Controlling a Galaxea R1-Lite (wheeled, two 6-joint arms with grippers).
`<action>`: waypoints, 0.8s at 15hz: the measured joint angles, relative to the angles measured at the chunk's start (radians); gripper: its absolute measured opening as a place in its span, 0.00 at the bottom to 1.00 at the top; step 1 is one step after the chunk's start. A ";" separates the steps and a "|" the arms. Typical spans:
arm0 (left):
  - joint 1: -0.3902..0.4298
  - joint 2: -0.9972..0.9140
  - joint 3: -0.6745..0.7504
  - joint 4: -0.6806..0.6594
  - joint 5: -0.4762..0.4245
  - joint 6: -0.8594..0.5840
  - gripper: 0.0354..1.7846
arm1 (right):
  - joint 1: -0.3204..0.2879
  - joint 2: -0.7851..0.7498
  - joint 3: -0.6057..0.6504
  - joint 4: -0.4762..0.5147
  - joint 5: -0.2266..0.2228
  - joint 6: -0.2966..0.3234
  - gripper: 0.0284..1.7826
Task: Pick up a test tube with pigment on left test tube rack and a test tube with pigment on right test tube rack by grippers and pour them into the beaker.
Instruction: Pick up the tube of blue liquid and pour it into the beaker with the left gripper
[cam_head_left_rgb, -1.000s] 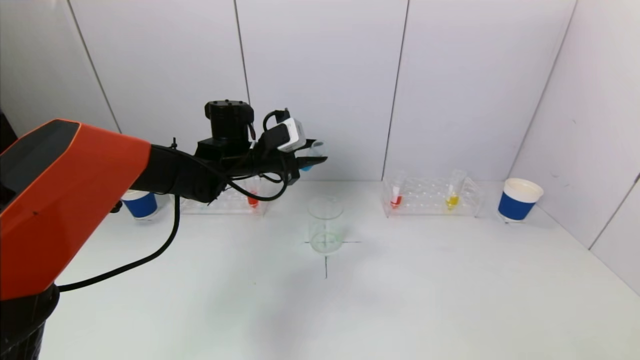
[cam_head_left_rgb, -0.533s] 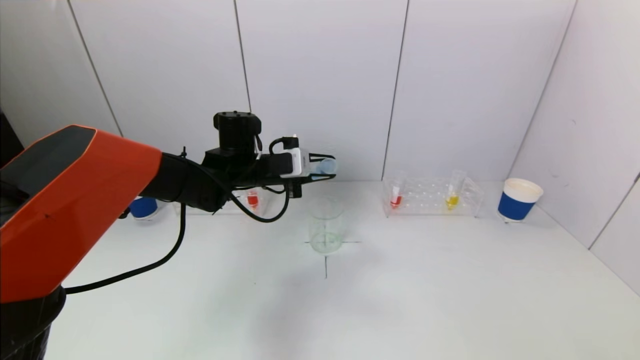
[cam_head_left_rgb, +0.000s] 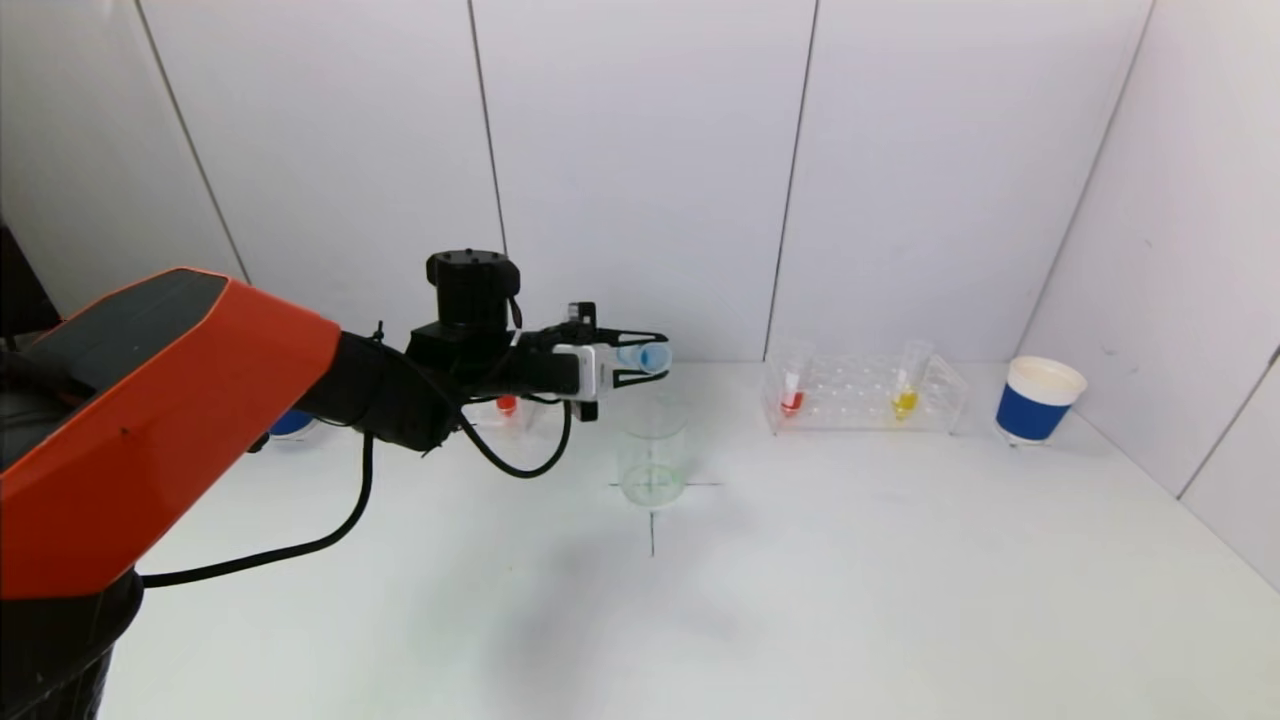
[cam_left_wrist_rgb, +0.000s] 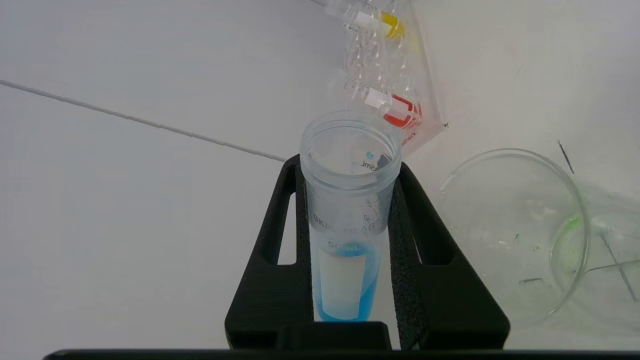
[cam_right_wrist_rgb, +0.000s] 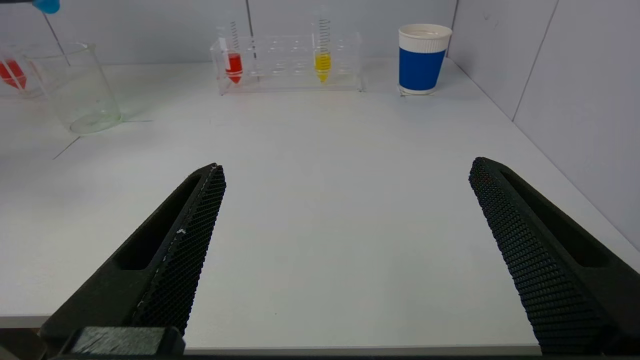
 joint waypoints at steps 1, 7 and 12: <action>0.000 0.007 0.000 0.000 0.000 0.035 0.24 | 0.000 0.000 0.000 0.000 0.000 0.000 0.99; 0.011 0.064 -0.052 -0.001 0.005 0.146 0.24 | 0.000 0.000 0.000 0.000 0.000 0.000 0.99; 0.018 0.104 -0.095 -0.001 0.001 0.229 0.24 | 0.000 0.000 0.000 0.000 0.000 0.000 0.99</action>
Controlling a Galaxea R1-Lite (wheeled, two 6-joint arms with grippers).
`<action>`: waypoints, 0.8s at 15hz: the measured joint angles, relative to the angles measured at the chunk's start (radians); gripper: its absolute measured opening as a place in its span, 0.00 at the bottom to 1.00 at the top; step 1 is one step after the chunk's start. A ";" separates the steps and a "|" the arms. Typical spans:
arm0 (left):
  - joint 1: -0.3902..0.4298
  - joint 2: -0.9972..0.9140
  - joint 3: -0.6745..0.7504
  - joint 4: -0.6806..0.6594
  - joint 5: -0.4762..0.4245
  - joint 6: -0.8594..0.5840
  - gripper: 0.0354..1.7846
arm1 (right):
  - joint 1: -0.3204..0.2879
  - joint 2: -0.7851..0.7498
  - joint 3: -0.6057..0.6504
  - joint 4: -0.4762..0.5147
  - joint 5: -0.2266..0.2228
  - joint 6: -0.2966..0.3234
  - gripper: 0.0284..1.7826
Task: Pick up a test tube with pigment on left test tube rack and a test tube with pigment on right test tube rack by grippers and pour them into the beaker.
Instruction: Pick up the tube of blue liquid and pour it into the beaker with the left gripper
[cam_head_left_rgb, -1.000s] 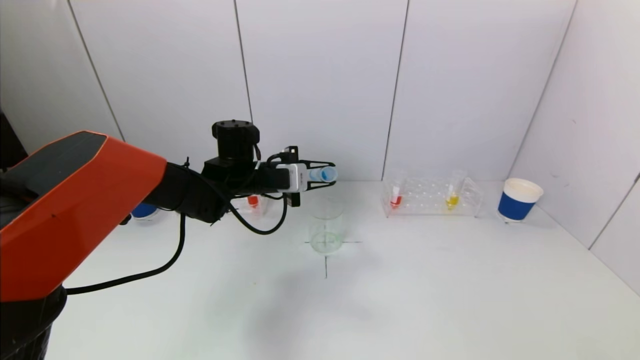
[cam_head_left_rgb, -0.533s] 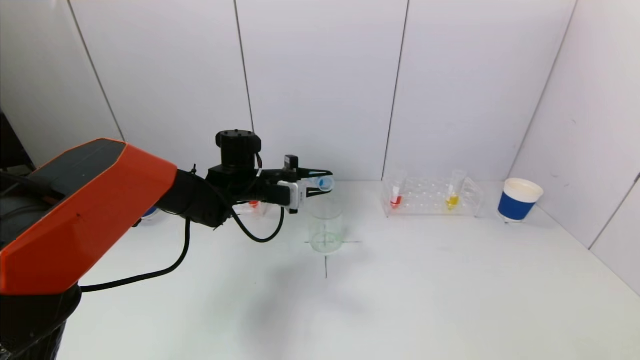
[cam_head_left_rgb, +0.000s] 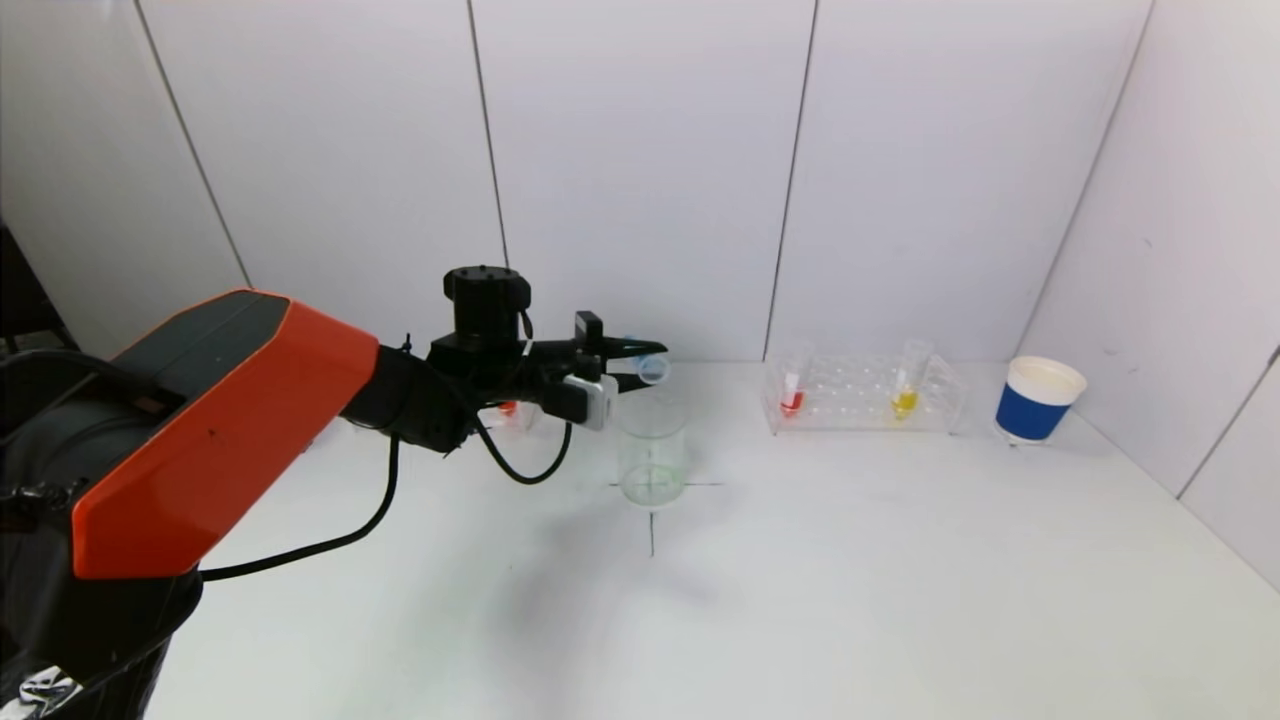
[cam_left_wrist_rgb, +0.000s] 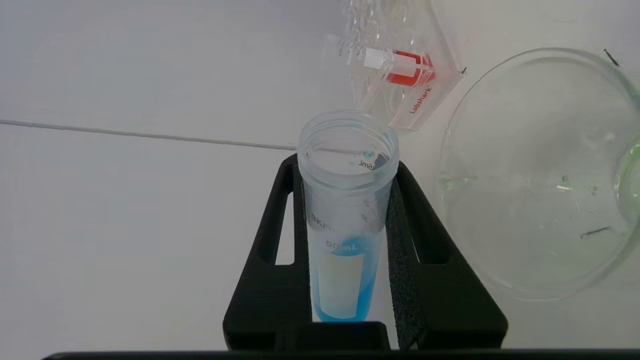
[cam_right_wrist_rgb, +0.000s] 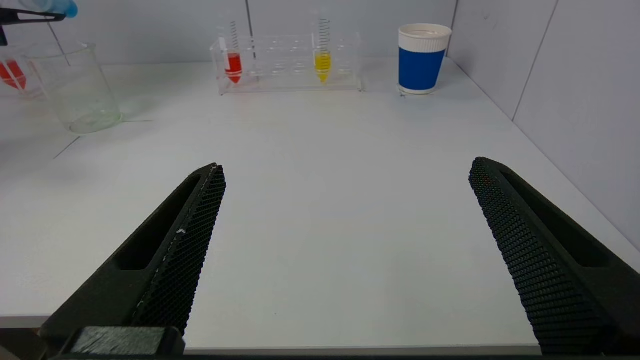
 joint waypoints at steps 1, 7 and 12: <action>0.001 0.004 -0.001 0.000 0.000 0.013 0.24 | 0.000 0.000 0.000 0.000 0.000 0.000 0.99; 0.004 0.018 -0.029 0.000 -0.007 0.124 0.24 | 0.000 0.000 0.000 0.000 0.000 0.000 0.99; 0.014 0.017 -0.033 0.001 -0.007 0.221 0.24 | 0.000 0.000 0.000 0.000 0.000 0.000 0.99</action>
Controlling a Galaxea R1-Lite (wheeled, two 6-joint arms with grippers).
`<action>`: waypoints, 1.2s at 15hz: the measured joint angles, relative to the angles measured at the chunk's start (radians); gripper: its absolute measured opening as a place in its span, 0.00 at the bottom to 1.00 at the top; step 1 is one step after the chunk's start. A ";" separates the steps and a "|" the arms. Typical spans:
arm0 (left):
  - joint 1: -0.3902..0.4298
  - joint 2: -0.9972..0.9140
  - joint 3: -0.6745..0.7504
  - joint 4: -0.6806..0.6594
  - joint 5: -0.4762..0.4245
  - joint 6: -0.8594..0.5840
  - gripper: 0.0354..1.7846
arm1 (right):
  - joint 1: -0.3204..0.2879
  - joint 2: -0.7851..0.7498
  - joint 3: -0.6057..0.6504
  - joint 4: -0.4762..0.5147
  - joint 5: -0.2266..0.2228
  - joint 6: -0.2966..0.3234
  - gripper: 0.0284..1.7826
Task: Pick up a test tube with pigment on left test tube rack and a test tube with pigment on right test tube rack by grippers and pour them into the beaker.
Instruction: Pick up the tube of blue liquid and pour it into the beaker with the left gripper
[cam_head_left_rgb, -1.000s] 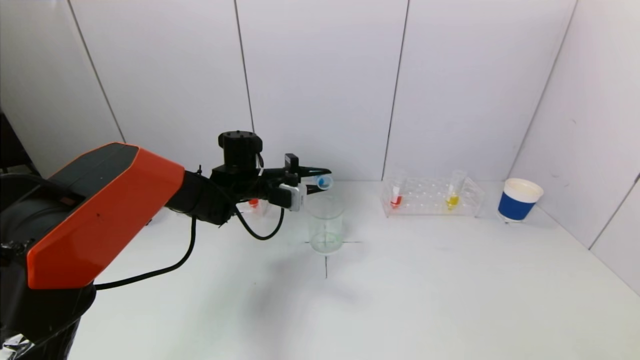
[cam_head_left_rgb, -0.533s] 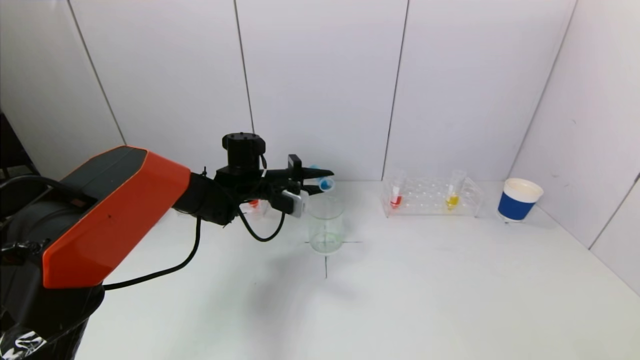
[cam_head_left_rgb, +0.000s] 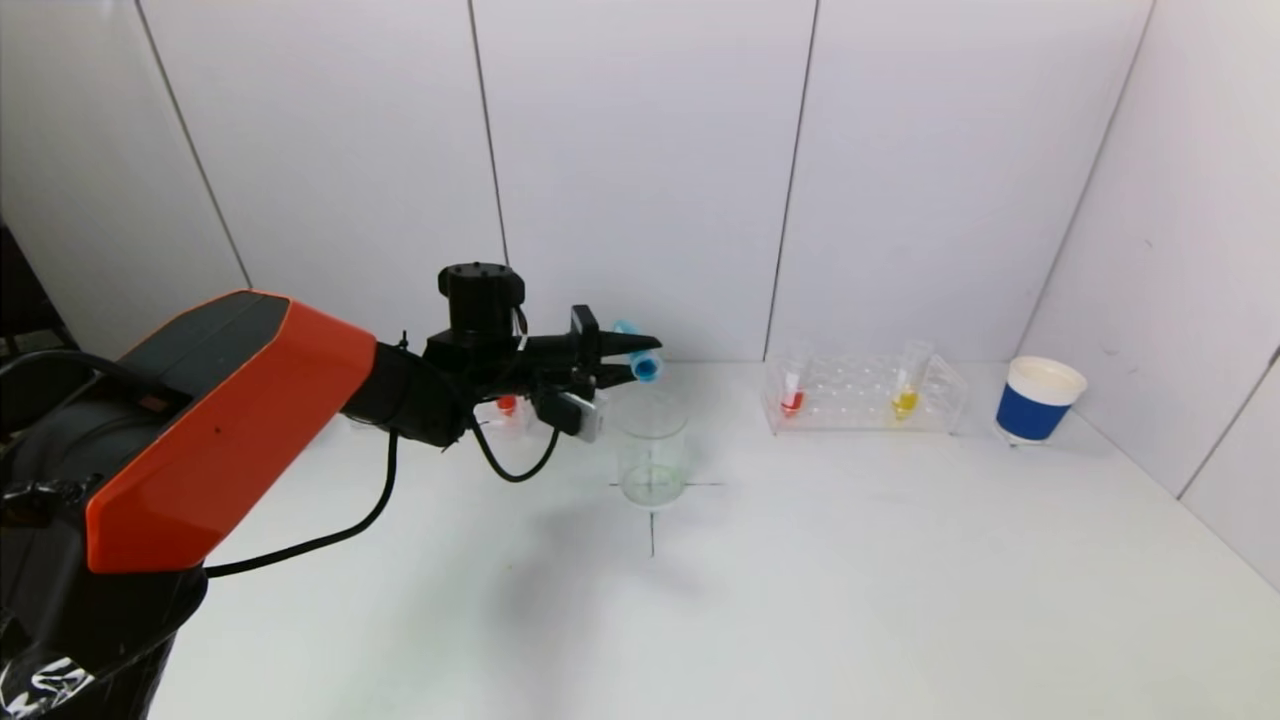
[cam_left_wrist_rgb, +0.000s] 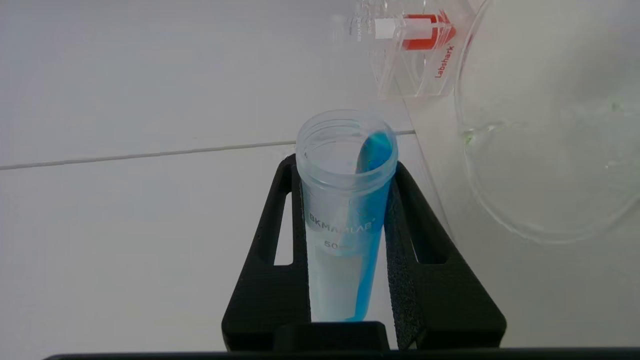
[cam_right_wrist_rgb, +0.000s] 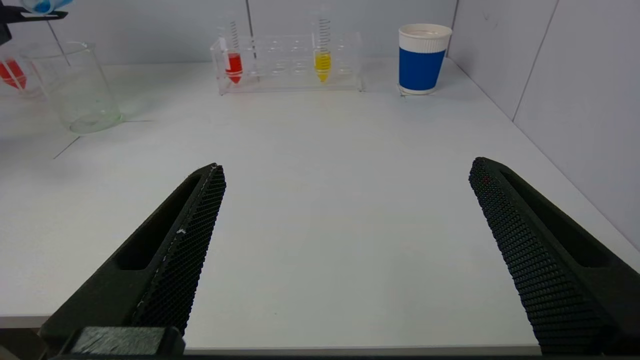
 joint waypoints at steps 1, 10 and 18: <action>0.001 0.000 0.000 0.000 0.000 0.017 0.24 | 0.000 0.000 0.000 0.000 0.000 0.000 0.99; 0.002 -0.001 -0.001 0.004 0.000 0.148 0.24 | 0.000 0.000 0.000 0.000 0.000 0.000 0.99; 0.005 -0.008 -0.002 0.005 0.003 0.215 0.24 | 0.000 0.000 0.000 0.000 0.000 0.000 0.99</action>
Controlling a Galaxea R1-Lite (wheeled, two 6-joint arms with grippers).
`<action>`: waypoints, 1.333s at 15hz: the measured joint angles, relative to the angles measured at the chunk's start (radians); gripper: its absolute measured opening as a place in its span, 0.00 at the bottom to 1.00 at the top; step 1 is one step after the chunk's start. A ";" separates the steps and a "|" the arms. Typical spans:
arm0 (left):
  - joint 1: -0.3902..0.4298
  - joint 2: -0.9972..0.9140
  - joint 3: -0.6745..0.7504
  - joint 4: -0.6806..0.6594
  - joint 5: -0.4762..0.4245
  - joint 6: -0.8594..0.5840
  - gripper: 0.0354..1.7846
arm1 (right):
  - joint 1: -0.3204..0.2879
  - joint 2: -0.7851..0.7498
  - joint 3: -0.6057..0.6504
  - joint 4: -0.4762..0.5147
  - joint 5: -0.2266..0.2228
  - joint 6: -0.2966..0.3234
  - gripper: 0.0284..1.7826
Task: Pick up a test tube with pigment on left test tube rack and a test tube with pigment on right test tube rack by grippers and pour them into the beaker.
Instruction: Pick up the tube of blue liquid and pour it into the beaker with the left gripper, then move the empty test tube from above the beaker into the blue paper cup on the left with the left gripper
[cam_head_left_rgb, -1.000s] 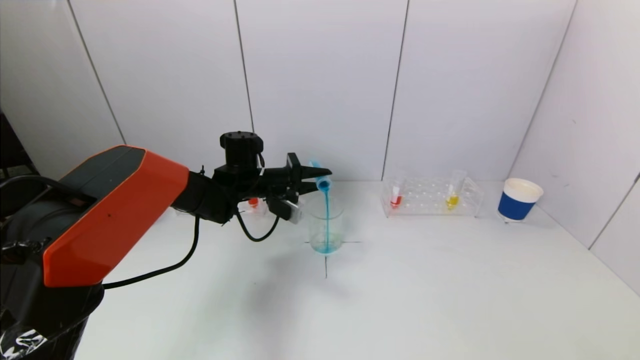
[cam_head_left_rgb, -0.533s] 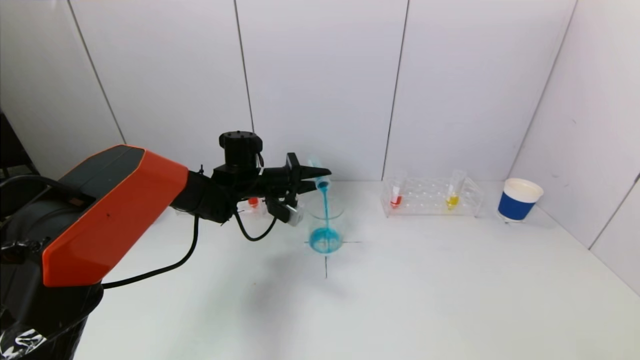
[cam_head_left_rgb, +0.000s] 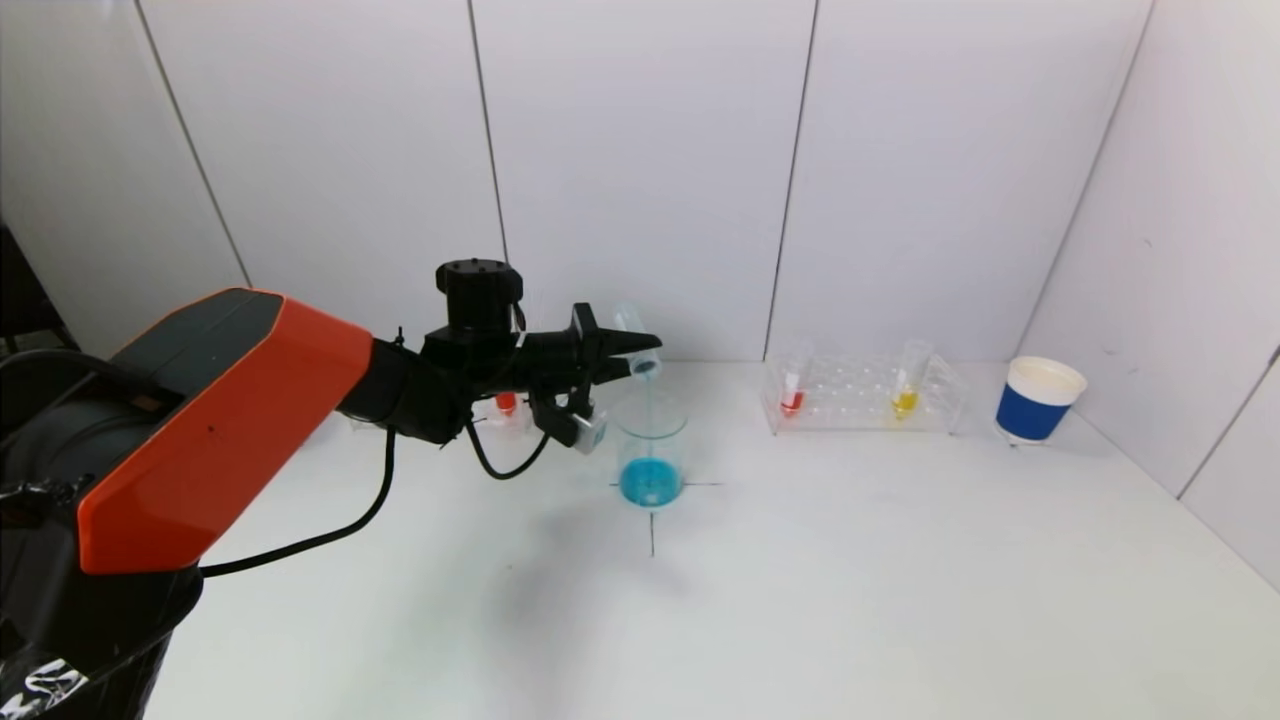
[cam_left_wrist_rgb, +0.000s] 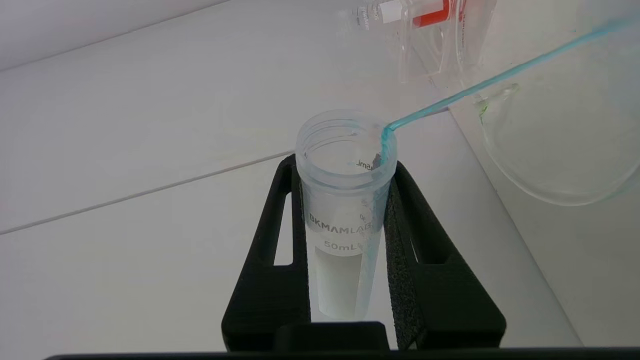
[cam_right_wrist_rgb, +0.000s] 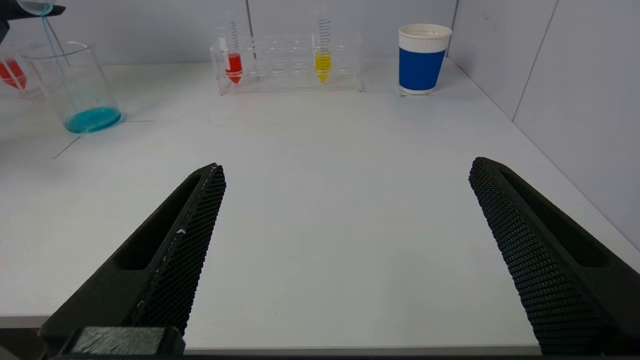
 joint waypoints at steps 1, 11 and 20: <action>0.002 0.000 -0.001 0.000 0.000 0.006 0.24 | 0.000 0.000 0.000 0.000 0.000 0.000 0.99; 0.004 -0.002 -0.001 0.000 0.011 0.013 0.24 | 0.000 0.000 0.000 0.000 0.000 0.000 0.99; 0.002 -0.044 -0.020 -0.098 0.193 -0.403 0.24 | 0.000 0.000 0.000 0.000 0.000 0.000 0.99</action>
